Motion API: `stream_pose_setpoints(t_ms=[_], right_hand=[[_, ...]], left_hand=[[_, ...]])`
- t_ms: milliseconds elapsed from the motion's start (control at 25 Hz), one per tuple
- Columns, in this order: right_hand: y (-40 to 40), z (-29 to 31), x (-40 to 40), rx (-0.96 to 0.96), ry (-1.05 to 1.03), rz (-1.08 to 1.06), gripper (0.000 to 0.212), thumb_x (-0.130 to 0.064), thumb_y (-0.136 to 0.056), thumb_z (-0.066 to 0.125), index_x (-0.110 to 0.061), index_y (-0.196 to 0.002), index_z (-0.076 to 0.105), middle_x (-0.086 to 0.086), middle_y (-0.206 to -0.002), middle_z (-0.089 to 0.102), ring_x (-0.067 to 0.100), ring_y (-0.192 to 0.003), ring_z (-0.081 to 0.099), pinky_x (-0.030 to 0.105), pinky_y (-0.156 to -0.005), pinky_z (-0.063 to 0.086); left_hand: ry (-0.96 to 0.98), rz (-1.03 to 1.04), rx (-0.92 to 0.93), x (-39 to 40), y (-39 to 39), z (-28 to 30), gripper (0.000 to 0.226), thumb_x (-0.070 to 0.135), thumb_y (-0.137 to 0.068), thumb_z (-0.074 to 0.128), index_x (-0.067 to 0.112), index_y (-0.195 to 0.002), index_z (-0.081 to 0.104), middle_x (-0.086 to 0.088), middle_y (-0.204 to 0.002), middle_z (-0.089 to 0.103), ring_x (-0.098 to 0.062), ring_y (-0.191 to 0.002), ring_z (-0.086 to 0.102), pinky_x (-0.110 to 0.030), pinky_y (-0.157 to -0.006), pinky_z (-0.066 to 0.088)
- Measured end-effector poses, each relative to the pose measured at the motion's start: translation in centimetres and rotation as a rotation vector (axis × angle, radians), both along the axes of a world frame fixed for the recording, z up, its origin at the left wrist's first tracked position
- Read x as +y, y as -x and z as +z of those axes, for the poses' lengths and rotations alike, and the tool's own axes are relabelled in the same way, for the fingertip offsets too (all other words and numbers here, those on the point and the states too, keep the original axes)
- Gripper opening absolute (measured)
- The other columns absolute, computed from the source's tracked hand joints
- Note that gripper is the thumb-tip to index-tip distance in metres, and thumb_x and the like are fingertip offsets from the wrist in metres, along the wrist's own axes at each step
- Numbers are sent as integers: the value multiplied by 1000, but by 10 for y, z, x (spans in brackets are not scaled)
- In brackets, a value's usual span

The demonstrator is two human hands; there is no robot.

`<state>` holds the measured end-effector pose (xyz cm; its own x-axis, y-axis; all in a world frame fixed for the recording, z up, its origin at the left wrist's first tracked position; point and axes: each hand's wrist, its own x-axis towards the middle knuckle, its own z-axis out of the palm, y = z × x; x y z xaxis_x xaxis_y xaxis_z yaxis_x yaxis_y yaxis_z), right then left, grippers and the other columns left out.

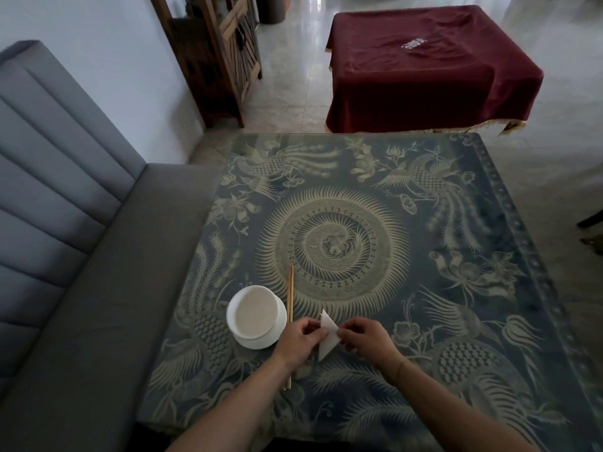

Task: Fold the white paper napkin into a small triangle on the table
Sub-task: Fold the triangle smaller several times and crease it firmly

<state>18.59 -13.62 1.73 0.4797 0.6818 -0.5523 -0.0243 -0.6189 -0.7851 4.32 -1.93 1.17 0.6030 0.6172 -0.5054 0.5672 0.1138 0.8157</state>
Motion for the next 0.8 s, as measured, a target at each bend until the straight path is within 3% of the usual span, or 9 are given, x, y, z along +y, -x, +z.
stream_pose_setpoints(t_ms=[160,280,360,440,560,680,800], right_hand=[[8,-10,13,-31,41,-29,7,-18,-85,72,-21,-79,71,0,-71,73,12,-65,66,31,-64,56],[16,-16,24,-81,72,11,9,-21,-83,73,-25,-75,70,-4,-72,72,13,-70,67,33,-69,55],[18,-19,29,-130,89,40,9,-25,-82,73,-27,-75,70,-7,-74,71,9,-74,65,26,-65,51],[19,-21,34,-157,105,62,8,-26,-82,73,-29,-75,70,-11,-76,70,4,-74,63,19,-62,45],[20,-23,41,-182,115,76,11,-24,-83,73,-32,-75,69,-14,-79,69,1,-77,62,20,-68,48],[19,-28,48,-201,118,80,6,-24,-83,73,-28,-80,71,-12,-82,69,4,-81,62,28,-79,52],[18,-30,55,-233,125,78,2,-25,-83,73,-24,-85,72,-10,-84,70,7,-84,63,27,-78,50]], left_hand=[[-14,90,66,-2,15,-12,2,18,-88,71,18,-87,69,-3,-75,69,-20,-67,61,-39,-69,52],[-67,163,106,-3,21,-16,6,19,-86,73,22,-81,70,-1,-73,71,-20,-66,63,-42,-70,55],[-116,211,128,-4,22,-16,13,19,-85,74,27,-76,68,4,-73,70,-19,-69,65,-39,-70,55],[-173,239,150,-4,23,-15,16,20,-84,74,30,-75,65,12,-74,68,-14,-74,65,-28,-69,50],[-280,225,188,-6,22,-14,15,24,-85,72,32,-78,62,18,-72,62,0,-71,57,-16,-61,39],[-347,205,217,-9,22,-14,7,29,-89,68,30,-84,63,16,-79,65,-3,-73,57,-24,-63,41],[-428,167,231,-9,21,-13,8,31,-92,63,26,-95,69,11,-92,70,-7,-81,59,-26,-68,42]])
